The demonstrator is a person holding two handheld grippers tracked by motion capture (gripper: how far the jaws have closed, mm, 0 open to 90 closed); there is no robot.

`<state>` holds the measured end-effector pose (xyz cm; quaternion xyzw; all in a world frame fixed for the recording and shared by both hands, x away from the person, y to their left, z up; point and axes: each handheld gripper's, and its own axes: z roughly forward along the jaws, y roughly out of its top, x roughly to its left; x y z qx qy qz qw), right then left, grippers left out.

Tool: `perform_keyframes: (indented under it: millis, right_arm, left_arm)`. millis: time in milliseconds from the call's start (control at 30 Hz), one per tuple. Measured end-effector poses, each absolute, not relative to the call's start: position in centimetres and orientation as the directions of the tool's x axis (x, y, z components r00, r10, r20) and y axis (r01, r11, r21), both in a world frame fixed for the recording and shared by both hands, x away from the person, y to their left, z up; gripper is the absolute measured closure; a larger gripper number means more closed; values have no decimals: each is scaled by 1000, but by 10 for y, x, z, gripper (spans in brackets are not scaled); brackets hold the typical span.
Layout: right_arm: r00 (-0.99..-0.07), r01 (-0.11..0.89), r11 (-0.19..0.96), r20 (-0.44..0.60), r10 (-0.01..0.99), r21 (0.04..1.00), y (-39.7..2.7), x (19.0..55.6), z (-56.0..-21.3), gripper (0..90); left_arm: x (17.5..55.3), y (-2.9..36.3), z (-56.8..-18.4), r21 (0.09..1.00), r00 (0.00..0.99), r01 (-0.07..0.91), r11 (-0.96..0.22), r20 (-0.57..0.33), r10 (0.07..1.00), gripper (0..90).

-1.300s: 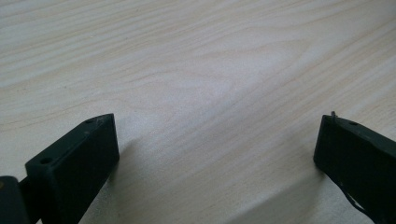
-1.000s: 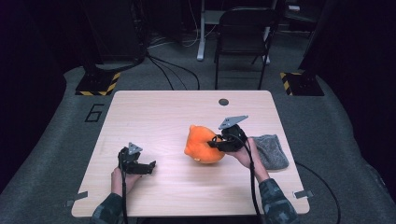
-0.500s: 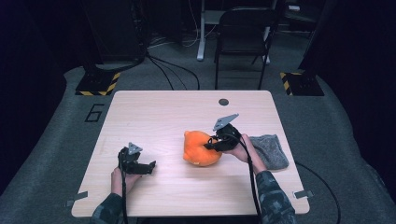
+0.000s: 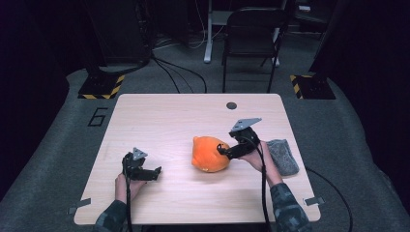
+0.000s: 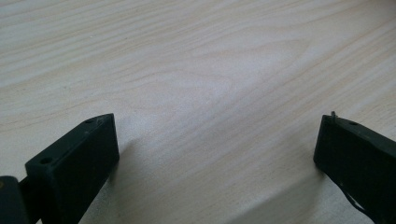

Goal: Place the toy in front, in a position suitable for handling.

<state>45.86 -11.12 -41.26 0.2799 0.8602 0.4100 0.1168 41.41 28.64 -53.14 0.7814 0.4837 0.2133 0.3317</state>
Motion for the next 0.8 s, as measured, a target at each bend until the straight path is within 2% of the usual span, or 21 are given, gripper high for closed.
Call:
perform_keyframes:
  millis: [167, 300, 367, 567, 800]
  right_arm:
    - [-721, 457, 429, 42, 691, 779, -144, 435, -413, 75]
    - [-629, 515, 381, 37, 777, 768, -173, 415, -431, 59]
    - [-597, 557, 385, 33, 802, 736, -185, 412, -439, 35]
    - [-509, 579, 300, 49, 859, 758, -211, 402, -439, 40]
    - [-466, 591, 278, 39, 884, 757, -220, 398, -443, 46]
  left_arm:
    - [414, 286, -531, 724, 442, 614, -313, 12, 897, 0]
    - [414, 287, -531, 721, 447, 614, -320, 16, 894, 0]
    - [414, 286, -531, 720, 447, 617, -318, 13, 895, 0]
    - [414, 287, -531, 720, 447, 617, -319, 13, 894, 0]
    - [415, 287, -531, 716, 450, 621, -320, 9, 893, 0]
